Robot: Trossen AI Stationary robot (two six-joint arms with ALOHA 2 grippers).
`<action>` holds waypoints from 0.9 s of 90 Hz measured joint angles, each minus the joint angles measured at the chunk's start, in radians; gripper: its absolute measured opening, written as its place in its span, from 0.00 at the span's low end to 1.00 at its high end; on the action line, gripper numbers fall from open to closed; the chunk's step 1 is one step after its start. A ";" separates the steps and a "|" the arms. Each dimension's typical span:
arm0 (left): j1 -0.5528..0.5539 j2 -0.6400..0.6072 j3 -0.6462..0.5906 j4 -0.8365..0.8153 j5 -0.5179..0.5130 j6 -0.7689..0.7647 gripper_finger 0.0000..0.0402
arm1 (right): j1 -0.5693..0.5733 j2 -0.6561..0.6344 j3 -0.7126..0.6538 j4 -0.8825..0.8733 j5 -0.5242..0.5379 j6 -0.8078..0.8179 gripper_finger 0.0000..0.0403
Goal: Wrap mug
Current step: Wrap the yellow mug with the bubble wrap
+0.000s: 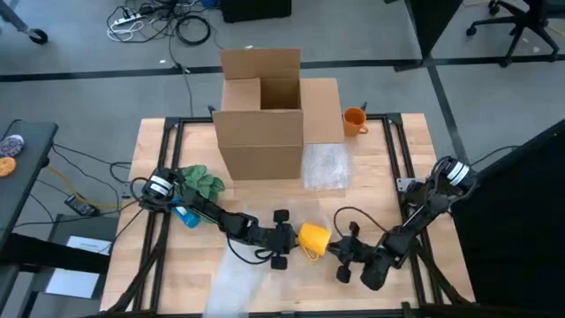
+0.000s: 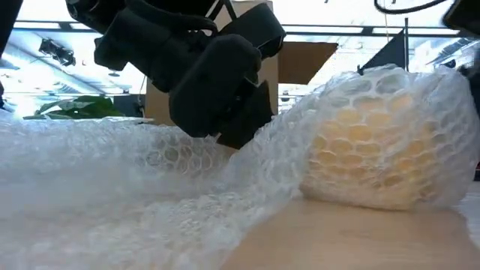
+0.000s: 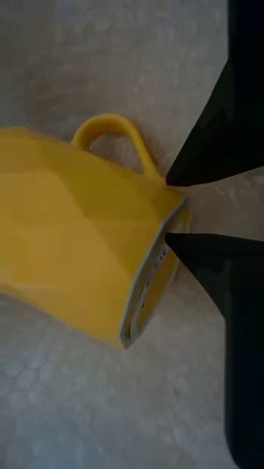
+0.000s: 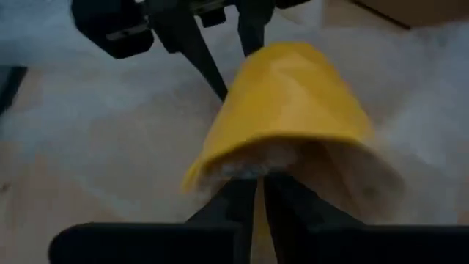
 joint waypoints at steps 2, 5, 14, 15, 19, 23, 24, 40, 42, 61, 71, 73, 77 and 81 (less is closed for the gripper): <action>0.000 0.000 0.000 0.001 0.000 0.000 0.25 | -0.011 0.013 0.000 0.025 0.000 -0.025 0.02; 0.000 0.000 0.000 0.002 0.000 0.000 0.25 | -0.030 0.034 0.000 0.066 0.000 -0.064 0.02; 0.000 0.000 0.000 -0.003 -0.004 0.000 0.25 | -0.091 0.100 0.000 0.206 -0.003 -0.184 0.01; 0.000 0.000 -0.001 -0.005 -0.005 -0.001 0.25 | -0.097 0.108 0.000 0.223 -0.003 -0.198 0.01; 0.000 0.000 -0.002 -0.011 -0.006 -0.002 0.25 | -0.117 0.133 0.000 0.297 -0.007 -0.260 0.00; 0.000 0.000 -0.003 -0.016 -0.006 -0.002 0.25 | -0.135 0.155 0.000 0.360 -0.021 -0.322 0.00; 0.000 0.000 -0.003 -0.017 -0.007 -0.002 0.25 | -0.138 0.160 0.000 0.372 -0.024 -0.336 0.00; 0.000 0.000 -0.004 -0.025 -0.007 -0.002 0.25 | -0.151 0.178 0.000 0.423 -0.030 -0.430 0.00; 0.000 0.000 -0.004 -0.026 -0.007 -0.002 0.25 | -0.149 0.177 0.000 0.421 -0.029 -0.438 0.00; 0.000 0.000 0.000 -0.020 0.011 -0.002 0.25 | -0.094 0.125 0.000 0.369 -0.022 -0.441 0.00; 0.000 0.000 0.001 -0.015 0.010 -0.002 0.25 | -0.058 0.079 0.000 0.245 -0.026 -0.319 0.00; 0.000 0.000 0.001 -0.013 0.009 -0.002 0.25 | -0.052 0.072 0.000 0.219 -0.022 -0.302 0.00; 0.000 0.000 0.001 -0.009 0.008 -0.002 0.25 | -0.040 0.062 0.000 0.175 0.002 -0.282 0.00; 0.000 0.000 0.001 -0.005 0.006 -0.002 0.25 | -0.032 0.059 0.000 0.151 0.039 -0.270 0.00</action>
